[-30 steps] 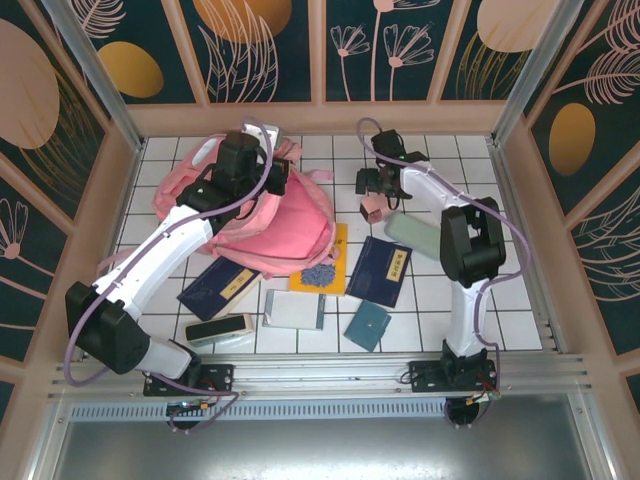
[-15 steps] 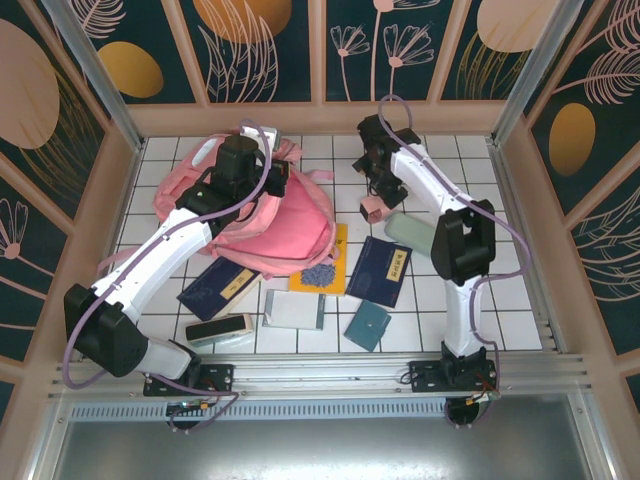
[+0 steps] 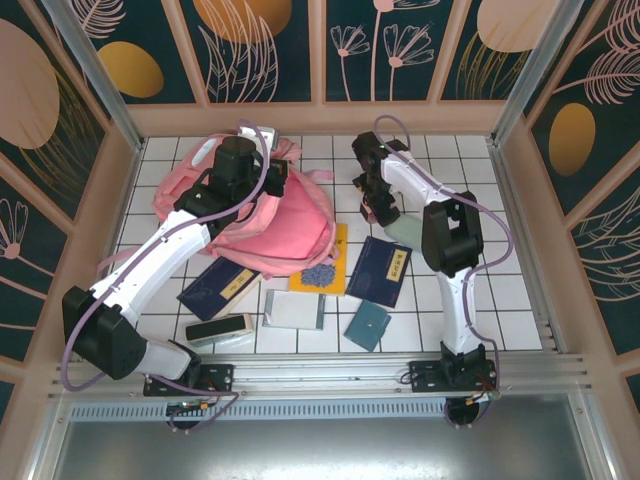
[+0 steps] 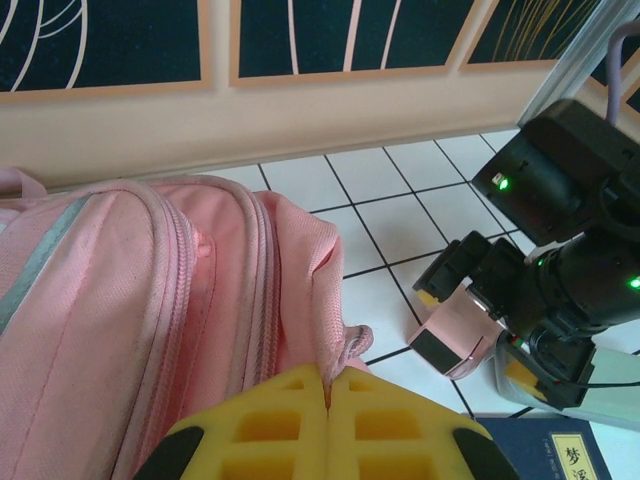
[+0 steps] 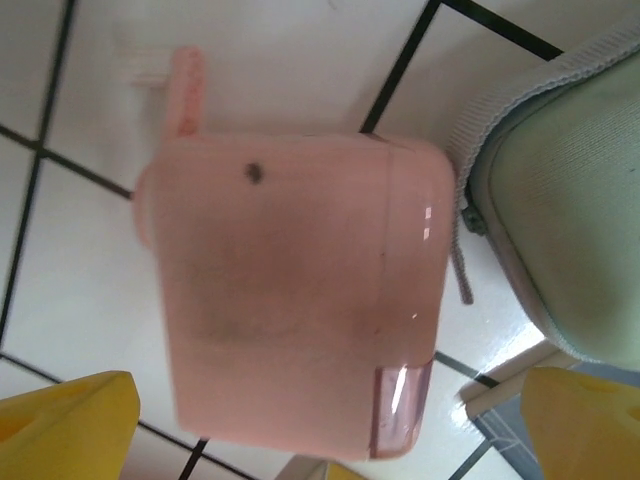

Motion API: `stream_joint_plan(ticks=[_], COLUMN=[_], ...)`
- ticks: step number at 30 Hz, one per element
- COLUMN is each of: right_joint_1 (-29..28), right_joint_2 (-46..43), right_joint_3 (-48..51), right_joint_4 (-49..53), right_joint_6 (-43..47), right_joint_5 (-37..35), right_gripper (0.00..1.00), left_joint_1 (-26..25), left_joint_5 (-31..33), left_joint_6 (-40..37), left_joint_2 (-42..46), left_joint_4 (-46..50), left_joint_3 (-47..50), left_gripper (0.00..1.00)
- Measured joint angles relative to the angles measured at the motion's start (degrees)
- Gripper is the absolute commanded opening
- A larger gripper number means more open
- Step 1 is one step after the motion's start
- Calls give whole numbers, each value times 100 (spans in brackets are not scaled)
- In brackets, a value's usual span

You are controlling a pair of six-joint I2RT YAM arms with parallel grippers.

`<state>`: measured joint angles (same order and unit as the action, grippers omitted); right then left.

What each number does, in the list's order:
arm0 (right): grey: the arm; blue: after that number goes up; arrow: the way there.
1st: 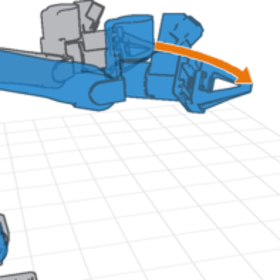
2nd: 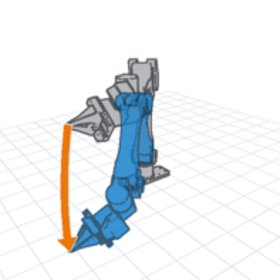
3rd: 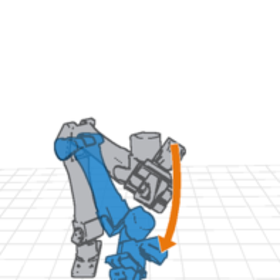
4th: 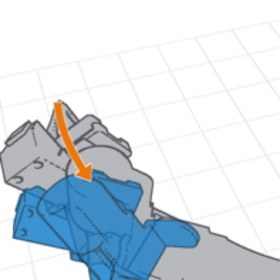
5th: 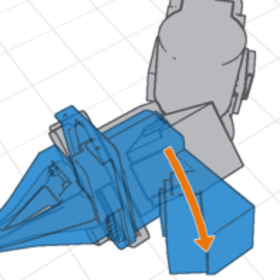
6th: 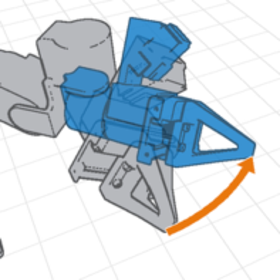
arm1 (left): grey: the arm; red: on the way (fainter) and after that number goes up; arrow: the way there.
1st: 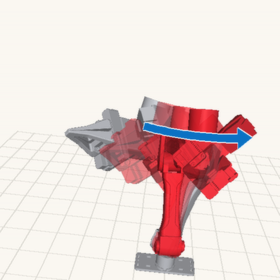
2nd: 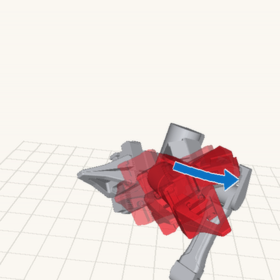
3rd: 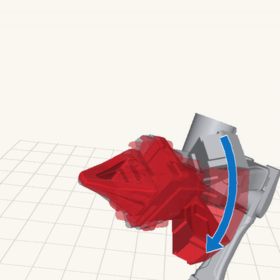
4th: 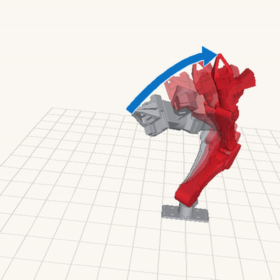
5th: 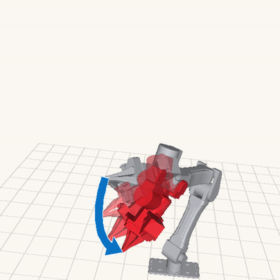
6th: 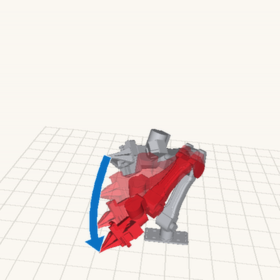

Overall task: Pack the student bag
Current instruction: Pick up the loose stationery from the top-center of the table, then place the loose stationery in the student bag.

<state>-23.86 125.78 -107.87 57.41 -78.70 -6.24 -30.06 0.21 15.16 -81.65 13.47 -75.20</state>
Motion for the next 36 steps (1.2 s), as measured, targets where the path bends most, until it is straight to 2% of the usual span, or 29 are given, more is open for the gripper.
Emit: stream_joint_plan(ticks=[3, 6, 19, 21, 24, 27, 31, 36], right_joint_1=[59, 111, 136, 120, 74, -39, -437, -901], right_joint_2=[2, 2, -39, -103, -354, -839, -2041, -3851], right_joint_3=[166, 323, 570, 678, 1016, 1440, 2197, 3257], right_joint_4=[-160, -409, -1099, -1217, -1482, -1757, -2459, -3759], right_joint_6=[-33, -85, 160, 302, 651, 1141, 1991, 2962], right_joint_5=[31, 35, 76, -2, -151, -380, -914, -769], right_gripper=[95, 87, 41, 37, 40, 39, 35, 29], left_joint_1=[7, 7, 9, 9, 11, 20, 39, 39], left_joint_5=[-9, -20, -87, -127, -177, -186, -190, -146], left_joint_6=[2, 2, -22, -61, -142, -197, -306, -540], left_joint_2=[2, 2, 2, 2, 0, 0, 2, 26], left_joint_4=[0, -2, -37, -31, 118, 352, 570, 807], left_joint_3=[0, 4, 24, 22, -63, -319, -654, -960], left_gripper=[0, 0, 0, 0, 0, 0, 0, 0])
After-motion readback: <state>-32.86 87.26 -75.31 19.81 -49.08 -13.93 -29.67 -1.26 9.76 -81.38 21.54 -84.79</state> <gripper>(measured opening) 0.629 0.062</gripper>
